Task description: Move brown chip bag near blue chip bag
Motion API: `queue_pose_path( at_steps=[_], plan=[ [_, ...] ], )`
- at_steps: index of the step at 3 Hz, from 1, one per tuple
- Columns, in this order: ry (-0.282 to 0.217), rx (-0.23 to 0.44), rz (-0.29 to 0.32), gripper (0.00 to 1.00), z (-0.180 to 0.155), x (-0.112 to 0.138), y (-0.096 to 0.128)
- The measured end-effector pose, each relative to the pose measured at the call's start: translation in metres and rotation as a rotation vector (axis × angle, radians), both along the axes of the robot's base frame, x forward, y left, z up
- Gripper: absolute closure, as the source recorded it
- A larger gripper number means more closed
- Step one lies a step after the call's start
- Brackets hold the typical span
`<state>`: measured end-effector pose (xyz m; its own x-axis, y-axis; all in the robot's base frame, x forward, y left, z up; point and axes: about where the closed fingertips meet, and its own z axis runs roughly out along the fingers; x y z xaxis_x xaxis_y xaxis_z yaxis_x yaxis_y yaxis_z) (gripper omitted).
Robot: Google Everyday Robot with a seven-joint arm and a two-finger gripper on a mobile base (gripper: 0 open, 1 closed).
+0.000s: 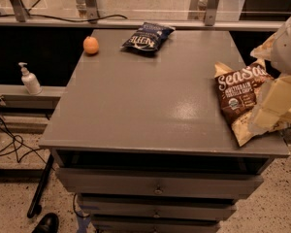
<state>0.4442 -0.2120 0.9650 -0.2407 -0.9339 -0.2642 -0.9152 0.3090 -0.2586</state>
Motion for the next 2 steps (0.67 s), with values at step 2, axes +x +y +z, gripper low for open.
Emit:
queue_pose_path(
  at_steps=[2],
  plan=[
    [-0.044,0.090,-0.076,0.00,-0.042,0.025,-0.011]
  ],
)
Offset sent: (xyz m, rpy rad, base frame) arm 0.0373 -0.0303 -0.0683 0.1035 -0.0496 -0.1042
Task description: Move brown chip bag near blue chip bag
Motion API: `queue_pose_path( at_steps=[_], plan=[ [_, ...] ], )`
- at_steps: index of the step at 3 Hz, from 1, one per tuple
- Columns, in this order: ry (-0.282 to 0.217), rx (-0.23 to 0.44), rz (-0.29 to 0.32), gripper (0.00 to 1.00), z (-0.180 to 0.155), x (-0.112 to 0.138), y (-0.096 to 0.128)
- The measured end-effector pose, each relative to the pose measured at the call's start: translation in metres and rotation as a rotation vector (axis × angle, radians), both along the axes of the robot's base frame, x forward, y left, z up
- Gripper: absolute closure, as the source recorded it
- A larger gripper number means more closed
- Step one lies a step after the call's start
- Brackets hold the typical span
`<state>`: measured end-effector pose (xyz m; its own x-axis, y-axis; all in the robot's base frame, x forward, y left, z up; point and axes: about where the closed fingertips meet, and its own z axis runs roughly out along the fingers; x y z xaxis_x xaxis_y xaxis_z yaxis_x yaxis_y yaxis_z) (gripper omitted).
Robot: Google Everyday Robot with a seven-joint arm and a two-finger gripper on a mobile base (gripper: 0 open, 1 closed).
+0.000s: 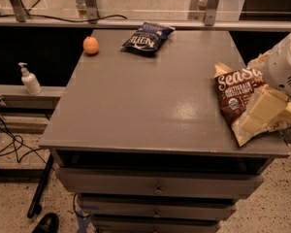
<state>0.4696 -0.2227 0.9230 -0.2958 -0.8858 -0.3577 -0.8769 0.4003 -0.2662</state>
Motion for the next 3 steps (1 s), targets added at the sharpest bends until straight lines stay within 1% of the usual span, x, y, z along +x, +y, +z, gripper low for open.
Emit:
queue_pose_path(
  at_steps=[1,2,3],
  plan=[
    [0.011,-0.020,0.027,0.00,-0.018,-0.006,-0.013],
    [0.024,-0.037,0.061,0.00,-0.036,-0.012,-0.020],
    [0.022,-0.036,0.112,0.18,-0.052,-0.013,-0.021]
  ],
)
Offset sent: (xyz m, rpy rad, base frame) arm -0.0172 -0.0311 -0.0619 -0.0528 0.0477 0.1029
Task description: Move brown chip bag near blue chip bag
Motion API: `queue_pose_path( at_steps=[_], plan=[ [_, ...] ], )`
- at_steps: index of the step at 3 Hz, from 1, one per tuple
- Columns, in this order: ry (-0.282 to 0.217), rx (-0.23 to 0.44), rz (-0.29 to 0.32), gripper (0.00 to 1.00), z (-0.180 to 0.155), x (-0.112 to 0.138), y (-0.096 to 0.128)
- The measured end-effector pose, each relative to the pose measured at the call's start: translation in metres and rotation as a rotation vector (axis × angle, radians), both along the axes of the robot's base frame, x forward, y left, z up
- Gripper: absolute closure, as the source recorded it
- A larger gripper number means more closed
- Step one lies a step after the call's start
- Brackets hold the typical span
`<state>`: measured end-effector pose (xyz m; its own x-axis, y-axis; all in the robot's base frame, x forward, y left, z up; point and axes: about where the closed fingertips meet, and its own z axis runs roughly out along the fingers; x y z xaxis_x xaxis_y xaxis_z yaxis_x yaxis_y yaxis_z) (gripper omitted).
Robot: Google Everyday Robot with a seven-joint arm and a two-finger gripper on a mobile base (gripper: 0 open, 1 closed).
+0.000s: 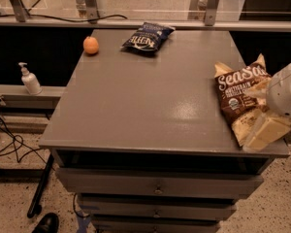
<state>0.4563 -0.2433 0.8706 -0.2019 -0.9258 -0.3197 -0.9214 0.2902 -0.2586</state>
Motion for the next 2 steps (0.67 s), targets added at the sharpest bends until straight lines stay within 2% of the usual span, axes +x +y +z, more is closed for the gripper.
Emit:
queue_pose_path(
  at_steps=[2],
  plan=[
    [0.003,-0.006,0.064,0.64,-0.0219,-0.0044,-0.0016]
  ],
)
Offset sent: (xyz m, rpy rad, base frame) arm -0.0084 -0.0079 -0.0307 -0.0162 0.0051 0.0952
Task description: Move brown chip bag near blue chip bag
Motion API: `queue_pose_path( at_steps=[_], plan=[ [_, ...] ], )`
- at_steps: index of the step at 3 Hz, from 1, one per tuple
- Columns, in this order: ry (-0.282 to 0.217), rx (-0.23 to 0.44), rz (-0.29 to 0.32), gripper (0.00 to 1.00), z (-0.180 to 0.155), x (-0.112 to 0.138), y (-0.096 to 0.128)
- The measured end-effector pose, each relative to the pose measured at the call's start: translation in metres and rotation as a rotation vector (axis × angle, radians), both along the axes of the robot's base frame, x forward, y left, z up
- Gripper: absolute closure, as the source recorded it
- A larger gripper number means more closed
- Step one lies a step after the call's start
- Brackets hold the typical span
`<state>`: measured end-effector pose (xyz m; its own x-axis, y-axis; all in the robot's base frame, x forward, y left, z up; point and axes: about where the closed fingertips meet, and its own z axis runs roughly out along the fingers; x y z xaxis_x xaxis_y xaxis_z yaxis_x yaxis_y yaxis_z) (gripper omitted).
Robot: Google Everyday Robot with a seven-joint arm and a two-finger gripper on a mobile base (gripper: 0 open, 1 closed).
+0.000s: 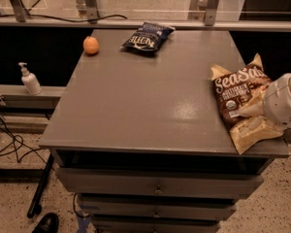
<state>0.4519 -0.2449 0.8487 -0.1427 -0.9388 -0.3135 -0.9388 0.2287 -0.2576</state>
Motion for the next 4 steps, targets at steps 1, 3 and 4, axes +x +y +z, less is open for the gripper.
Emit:
queue_pose_path(
  at_steps=[1,3,4],
  plan=[
    [-0.007,-0.018,0.022,0.88,0.002,-0.001,-0.004],
    [-0.100,-0.096,0.113,1.00,0.049,0.046,-0.001],
    [-0.100,-0.096,0.113,1.00,0.049,0.046,-0.001]
  ],
)
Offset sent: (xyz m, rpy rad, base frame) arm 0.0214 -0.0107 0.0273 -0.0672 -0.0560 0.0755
